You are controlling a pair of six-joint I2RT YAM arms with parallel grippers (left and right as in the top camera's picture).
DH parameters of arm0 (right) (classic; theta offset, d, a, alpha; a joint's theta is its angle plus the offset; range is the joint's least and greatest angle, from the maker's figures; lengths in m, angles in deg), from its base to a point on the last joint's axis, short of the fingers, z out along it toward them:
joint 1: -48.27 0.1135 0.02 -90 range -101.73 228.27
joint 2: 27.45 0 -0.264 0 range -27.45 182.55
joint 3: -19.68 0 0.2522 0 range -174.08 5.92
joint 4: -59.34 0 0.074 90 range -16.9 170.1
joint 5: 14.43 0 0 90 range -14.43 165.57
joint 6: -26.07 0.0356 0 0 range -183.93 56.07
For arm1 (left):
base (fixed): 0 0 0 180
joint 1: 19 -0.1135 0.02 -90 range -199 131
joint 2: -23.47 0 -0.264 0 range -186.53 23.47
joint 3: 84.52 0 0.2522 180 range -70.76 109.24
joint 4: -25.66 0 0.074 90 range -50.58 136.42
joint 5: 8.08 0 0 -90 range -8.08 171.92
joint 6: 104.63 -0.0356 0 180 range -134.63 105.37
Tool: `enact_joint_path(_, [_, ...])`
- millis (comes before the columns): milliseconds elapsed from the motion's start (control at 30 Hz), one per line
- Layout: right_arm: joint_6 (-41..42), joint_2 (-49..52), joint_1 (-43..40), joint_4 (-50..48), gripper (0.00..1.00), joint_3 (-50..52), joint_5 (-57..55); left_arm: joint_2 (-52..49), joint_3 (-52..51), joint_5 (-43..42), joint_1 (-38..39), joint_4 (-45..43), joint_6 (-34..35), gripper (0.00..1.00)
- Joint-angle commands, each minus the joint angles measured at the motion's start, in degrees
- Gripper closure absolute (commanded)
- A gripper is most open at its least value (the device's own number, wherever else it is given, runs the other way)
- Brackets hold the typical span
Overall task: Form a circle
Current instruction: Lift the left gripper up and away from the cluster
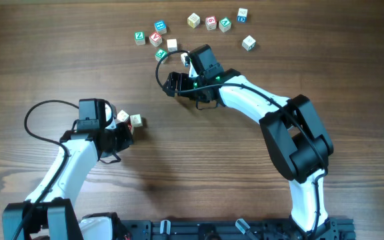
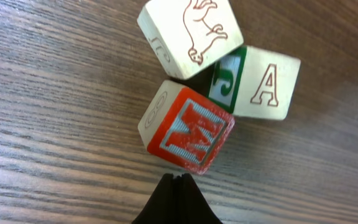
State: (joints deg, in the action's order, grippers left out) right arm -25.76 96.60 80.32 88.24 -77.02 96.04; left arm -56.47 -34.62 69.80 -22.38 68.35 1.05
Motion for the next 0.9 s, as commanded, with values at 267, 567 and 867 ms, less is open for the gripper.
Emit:
enact_joint_path(267, [1.0, 4.0, -1.0, 1.9, 0.0, 3.0, -6.4, 9.3, 9.6, -3.2, -0.2, 1.1, 3.7, 0.96])
enact_joint_path(567, [1.1, 4.0, -1.0, 0.8, 0.01, 3.0, -6.8, 7.9, 9.7, 5.9, -3.2, -6.2, 7.3, 0.96])
enact_joint_path(867, [5.9, 4.0, -1.0, -0.1, 0.01, 3.0, -8.2, -3.0, 9.7, 5.7, -7.4, -13.7, 8.9, 0.96])
